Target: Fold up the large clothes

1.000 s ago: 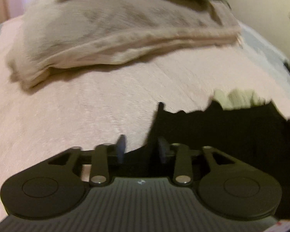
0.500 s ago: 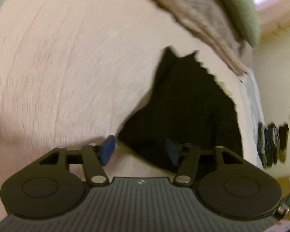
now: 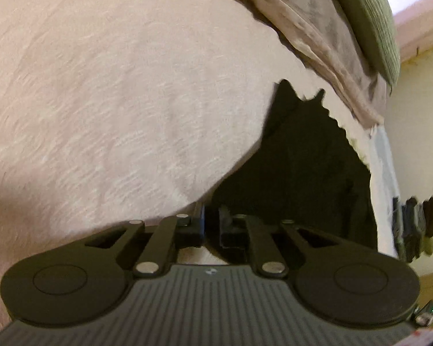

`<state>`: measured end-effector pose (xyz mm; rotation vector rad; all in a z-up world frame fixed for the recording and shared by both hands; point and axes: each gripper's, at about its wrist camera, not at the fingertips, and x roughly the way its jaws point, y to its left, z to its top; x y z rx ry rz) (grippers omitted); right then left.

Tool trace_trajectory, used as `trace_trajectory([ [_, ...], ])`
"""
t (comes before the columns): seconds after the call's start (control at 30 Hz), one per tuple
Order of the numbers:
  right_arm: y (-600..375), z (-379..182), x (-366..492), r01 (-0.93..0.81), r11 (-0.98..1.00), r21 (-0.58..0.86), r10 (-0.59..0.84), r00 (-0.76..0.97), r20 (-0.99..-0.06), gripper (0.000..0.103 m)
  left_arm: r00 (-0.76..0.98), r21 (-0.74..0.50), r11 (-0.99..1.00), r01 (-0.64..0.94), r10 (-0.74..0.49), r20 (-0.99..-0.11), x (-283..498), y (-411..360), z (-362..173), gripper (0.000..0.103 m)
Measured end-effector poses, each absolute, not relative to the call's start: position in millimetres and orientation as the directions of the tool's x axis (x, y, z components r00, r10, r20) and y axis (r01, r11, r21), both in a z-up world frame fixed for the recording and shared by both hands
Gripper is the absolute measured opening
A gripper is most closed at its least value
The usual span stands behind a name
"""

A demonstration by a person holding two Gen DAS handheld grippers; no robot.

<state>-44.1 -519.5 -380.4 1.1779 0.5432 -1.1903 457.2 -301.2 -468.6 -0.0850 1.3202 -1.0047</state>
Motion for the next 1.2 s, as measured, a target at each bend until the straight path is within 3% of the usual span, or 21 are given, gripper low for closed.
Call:
trace_trajectory([
  [0.07,-518.7,-358.9,-39.2,0.949,-0.045,0.313,-0.423,0.266,-0.866,0.04,-0.05,-0.506,0.583,0.636,-0.623,-0.781,451.5,-303.5,-446.9,0.016],
  [0.13,-514.1,-333.9,-35.0,0.977,0.011,0.215,-0.492,0.193,-0.849,0.046,0.02,-0.424,0.567,0.706,-0.615,-0.788,445.3,-297.7,-419.3,0.017],
  [0.27,-512.3,-300.6,-0.9,0.968,0.227,0.104,-0.639,0.229,-0.734,0.046,0.114,-0.297,0.5,0.813,-0.637,-0.763,436.4,-311.9,-380.8,0.017],
  [0.53,-554.5,-365.2,120.9,0.73,0.676,-0.099,-0.563,0.426,-0.708,0.044,0.013,-0.103,0.137,0.985,-0.655,-0.756,381.1,-447.1,-410.2,0.018],
  [0.63,-593.9,-402.5,110.3,0.753,0.643,-0.139,-0.563,0.343,-0.752,0.044,0.042,-0.062,0.14,0.988,-0.639,-0.768,393.3,-465.8,-434.5,0.024],
  [0.7,-611.9,-405.0,73.6,0.8,0.6,0.013,-0.524,0.405,-0.749,0.043,-0.001,-0.121,0.143,0.982,-0.642,-0.767,409.1,-469.3,-441.3,0.024],
  [0.77,-617.0,-397.7,47.1,0.812,0.576,0.09,-0.498,0.437,-0.749,0.034,-0.021,-0.148,0.143,0.979,-0.644,-0.764,417.6,-469.4,-437.9,0.024],
  [0.9,-601.5,-368.5,51.5,0.837,0.548,0.012,-0.54,0.364,-0.759,0.034,0.018,-0.148,0.196,0.969,-0.658,-0.753,414.5,-461.4,-419.5,0.019],
  [0.93,-593.5,-360.9,50.8,0.836,0.548,0.025,-0.549,0.382,-0.743,0.034,0.024,-0.156,0.207,0.966,-0.671,-0.741,412.3,-457.0,-415.6,0.026],
  [0.97,-588.2,-358.8,51.2,0.84,0.542,0.028,-0.556,0.383,-0.738,0.036,0.034,-0.148,0.216,0.965,-0.665,-0.746,410.8,-455.5,-415.7,0.036],
  [1.07,-590.0,-383.5,59.8,0.885,0.463,-0.051,-0.528,0.229,-0.818,0.04,0.108,-0.035,0.228,0.973,-0.587,-0.803,397.8,-460.7,-423.2,0.034],
  [1.2,-583.1,-362.6,49.3,0.931,0.365,0.017,-0.534,0.224,-0.815,0.042,0.183,0.04,0.269,0.962,-0.534,-0.825,380.7,-460.4,-397.4,0.04],
])
